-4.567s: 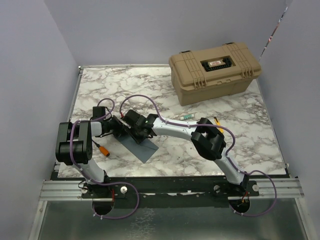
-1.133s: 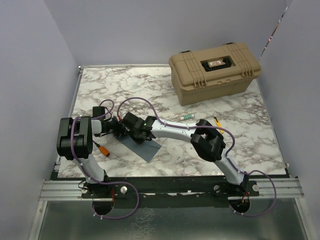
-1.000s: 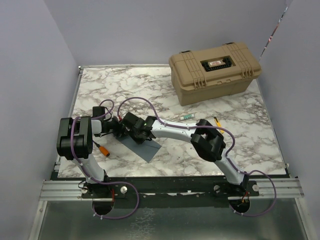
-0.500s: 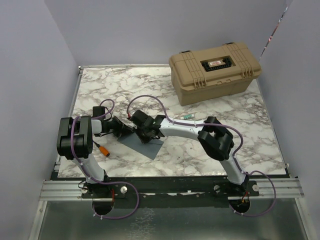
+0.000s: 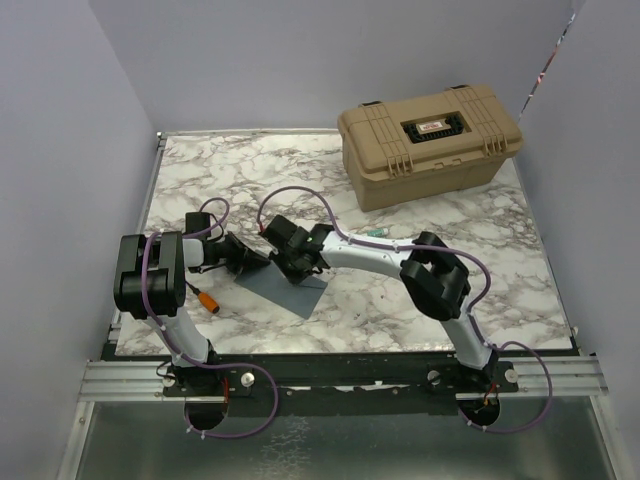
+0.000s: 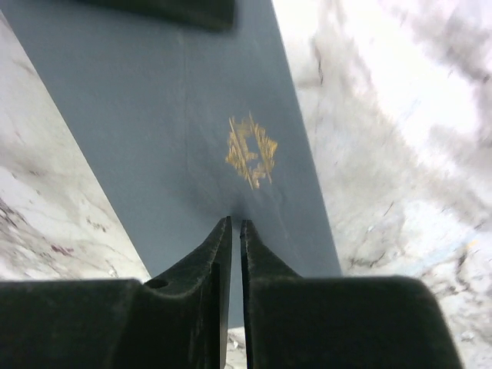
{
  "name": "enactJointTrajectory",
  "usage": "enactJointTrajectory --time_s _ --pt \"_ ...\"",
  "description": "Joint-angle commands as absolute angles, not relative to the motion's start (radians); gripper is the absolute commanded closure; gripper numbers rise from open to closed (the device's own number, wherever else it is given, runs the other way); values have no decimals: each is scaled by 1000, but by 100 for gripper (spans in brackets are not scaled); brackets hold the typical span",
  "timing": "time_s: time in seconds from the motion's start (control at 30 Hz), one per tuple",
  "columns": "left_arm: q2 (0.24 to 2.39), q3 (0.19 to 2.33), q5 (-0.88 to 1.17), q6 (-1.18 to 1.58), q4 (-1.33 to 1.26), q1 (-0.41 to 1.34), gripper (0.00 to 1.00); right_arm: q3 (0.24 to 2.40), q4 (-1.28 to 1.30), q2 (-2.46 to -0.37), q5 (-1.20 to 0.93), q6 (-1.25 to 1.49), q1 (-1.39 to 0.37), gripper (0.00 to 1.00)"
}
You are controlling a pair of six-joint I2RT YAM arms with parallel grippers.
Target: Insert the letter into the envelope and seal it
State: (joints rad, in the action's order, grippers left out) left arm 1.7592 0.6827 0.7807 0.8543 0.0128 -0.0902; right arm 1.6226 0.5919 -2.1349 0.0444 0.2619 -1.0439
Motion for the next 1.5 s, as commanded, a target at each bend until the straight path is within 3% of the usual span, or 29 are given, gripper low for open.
enactJointTrajectory --time_s 0.0,0.37,0.83,1.47 --pt "1813 657 560 784 78 -88 100 1760 618 -2217 81 232 -1035 85" --pt "1813 660 563 782 81 -87 100 1912 647 -2344 90 143 -1035 74" --pt "1825 660 563 781 80 -87 100 1627 688 -2236 91 119 -1035 67" --pt "1819 661 561 784 81 -87 100 1397 665 -2158 72 142 -1035 93"
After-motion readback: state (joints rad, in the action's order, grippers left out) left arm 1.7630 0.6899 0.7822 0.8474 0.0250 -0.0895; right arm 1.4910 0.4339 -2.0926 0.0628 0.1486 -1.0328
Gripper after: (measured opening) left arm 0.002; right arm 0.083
